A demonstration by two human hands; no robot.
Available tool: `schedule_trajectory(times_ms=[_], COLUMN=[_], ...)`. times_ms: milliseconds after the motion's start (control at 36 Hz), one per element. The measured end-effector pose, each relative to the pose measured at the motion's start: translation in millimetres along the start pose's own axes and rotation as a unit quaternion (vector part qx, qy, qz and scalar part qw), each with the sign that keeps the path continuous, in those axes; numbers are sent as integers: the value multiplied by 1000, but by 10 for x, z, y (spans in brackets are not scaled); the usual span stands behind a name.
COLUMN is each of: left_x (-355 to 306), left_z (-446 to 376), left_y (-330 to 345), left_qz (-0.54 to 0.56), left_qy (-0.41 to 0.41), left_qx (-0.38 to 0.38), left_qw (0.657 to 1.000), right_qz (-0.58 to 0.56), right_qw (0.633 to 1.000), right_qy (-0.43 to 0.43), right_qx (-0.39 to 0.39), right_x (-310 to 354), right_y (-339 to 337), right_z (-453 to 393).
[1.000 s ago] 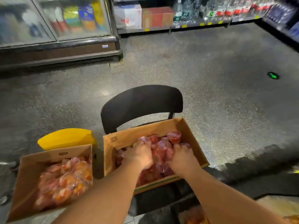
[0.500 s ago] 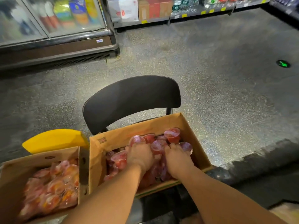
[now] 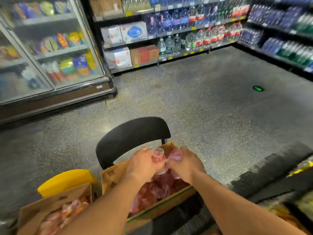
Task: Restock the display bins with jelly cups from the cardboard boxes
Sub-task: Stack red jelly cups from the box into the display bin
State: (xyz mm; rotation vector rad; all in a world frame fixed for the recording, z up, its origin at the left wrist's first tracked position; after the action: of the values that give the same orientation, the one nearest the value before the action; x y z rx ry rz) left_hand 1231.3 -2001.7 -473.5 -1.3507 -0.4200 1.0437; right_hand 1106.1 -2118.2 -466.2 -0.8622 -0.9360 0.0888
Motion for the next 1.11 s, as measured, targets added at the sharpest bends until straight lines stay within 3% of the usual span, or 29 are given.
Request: schedule_trajectory(times_ms=[250,472,583,667,917,1000,1111], left_x=[-936,-2094,-2759,-3286,-4593,-4902,-5246], left_z=[999,2528,3367,4105,6251,6833,7374], left_y=[-1205,-1920,-2061,-2099,-1769,-1607,-1401], left_qz=[88,153,125,95,95,98,105], left_qy=[193,351,445,512,629,651,659], left_qx=[-4,21,5,-25,-32,-26,5], left_qw=[977,924,887,854,771,753,745], right_qz=[-123,-205,-219,-237,-159,-113,-139], right_qw=[970,910,881,835,772,760,733], right_qy=[-5,27,64,73,135,165,187], right_qx=[-208,-359,-415,-491,-600,-619,-640], right_x=[454,508,354,113,-492,-794,-1533], right_y=[-1267,-2252,-2680,-2961,-3561,-3717,-3942], right_z=[1577,3502,4510,5375,7752,8302,8776])
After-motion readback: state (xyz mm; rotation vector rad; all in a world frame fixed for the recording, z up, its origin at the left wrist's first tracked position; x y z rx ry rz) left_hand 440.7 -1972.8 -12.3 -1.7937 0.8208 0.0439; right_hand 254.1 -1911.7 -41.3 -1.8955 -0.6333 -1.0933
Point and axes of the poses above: each hand's wrist, its own z-axis away from the middle knuckle, its own y-axis out of the palm, x = y × z, the point moved 1 cm from there along -z, towards the middle knuckle, and after that the axes turned 6 degrees about -y, right-handed, at the moved point
